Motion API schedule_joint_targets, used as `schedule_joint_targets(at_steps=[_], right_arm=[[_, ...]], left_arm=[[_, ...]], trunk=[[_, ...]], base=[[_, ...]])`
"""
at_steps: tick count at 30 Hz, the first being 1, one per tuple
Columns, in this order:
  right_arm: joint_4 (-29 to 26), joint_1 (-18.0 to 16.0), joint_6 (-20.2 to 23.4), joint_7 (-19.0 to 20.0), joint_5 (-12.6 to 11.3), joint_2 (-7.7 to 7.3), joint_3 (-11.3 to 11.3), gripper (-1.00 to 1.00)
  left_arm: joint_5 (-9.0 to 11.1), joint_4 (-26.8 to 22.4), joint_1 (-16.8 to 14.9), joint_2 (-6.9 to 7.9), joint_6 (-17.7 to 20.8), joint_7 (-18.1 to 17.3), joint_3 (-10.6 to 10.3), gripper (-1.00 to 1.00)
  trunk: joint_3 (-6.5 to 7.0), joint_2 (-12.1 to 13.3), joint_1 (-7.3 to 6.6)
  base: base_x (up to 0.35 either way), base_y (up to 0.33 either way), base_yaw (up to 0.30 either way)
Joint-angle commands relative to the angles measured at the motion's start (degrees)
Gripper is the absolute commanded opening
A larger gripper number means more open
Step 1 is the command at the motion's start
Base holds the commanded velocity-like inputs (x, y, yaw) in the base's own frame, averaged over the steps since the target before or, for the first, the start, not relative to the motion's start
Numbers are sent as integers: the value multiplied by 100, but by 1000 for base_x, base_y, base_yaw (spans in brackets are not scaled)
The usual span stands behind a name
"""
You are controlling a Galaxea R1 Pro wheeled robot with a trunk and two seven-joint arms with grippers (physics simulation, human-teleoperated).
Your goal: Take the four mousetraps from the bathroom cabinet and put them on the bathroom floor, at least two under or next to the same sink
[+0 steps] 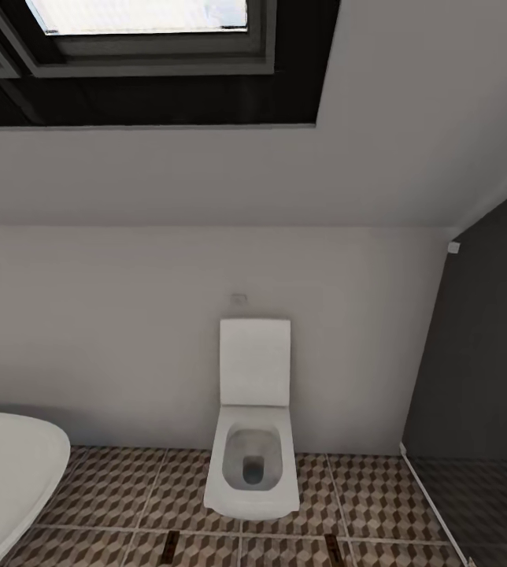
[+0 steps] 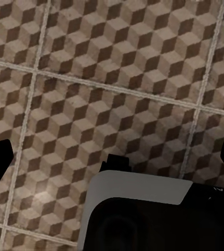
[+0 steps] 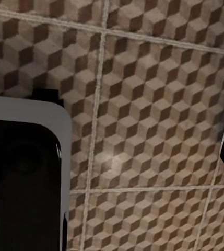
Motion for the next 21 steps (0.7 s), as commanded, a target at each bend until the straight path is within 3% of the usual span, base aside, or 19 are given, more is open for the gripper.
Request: schedule_joint_targets(at_steps=[1,7,10,14,21], right_arm=[[1,-7,-105,-20,54,0,-46,100],[23,-7,-697,-22,39,24,-48,100],[58,-5,-910,-20,35,105,-48,100],[83,-6,-1039,-18,30,220,-48,100],[100,7,-1100,-18,19,291,-55,100]], left_arm=[[-61,12,-6,1,-25,29,36,100],[-61,12,-6,2,-24,29,36,100],[-60,12,-6,3,-24,29,36,100],[-60,12,-6,6,-24,29,36,100],[-60,12,-6,8,-24,29,36,100]], trunk=[[11,37,-23],[119,278,-154],[173,398,-220],[245,558,-308],[371,839,-462]], base=[[0,0,0],[0,0,0],[0,0,0],[0,0,0],[0,0,0]])
